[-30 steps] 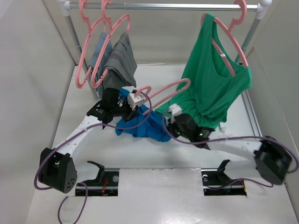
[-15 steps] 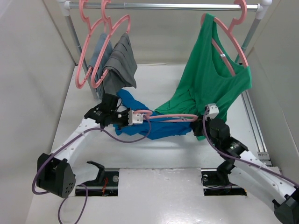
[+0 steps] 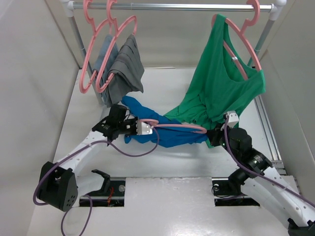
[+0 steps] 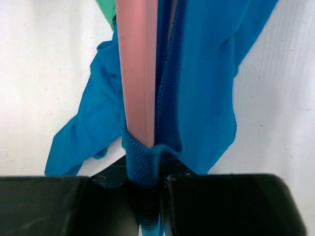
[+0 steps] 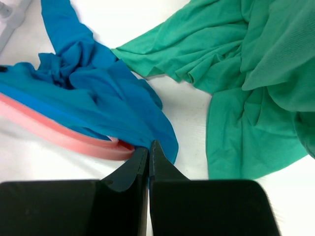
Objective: Place the t-shirt on the hanger
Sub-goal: Place tshirt on hanger
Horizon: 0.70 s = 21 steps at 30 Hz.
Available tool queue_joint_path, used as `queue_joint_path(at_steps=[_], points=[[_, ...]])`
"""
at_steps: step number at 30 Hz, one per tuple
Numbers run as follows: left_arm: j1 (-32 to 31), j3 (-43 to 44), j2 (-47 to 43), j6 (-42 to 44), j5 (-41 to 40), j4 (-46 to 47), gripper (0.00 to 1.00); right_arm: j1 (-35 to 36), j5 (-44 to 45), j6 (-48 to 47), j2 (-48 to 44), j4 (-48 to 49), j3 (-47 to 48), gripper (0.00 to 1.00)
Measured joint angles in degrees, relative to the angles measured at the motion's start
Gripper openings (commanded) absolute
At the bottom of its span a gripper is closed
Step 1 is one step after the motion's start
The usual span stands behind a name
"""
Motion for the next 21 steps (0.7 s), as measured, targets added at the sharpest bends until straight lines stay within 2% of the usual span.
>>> queue_joint_path(at_steps=[7, 13, 17, 21], points=[[-0.5, -0.6, 1.3, -2.8, -4.4, 7.0, 0.0, 0.0, -0.2, -2.8, -1.6, -3.1, 2.3, 0.0], [-2.4, -3.8, 0.7, -2.8, -8.2, 12.4, 0.0, -0.8, -4.3, -9.5, -2.1, -3.4, 2.8, 0.0], [-3.3, -4.6, 0.6, -2.5, -11.7, 13.1, 0.0, -1.5, -8.2, -14.8, -0.2, -4.0, 3.7, 0.0], [-3.5, -4.9, 2.1, -1.7, -16.3, 11.8, 0.0, -1.4, -12.3, -18.5, 2.1, -3.9, 9.1, 0.0]])
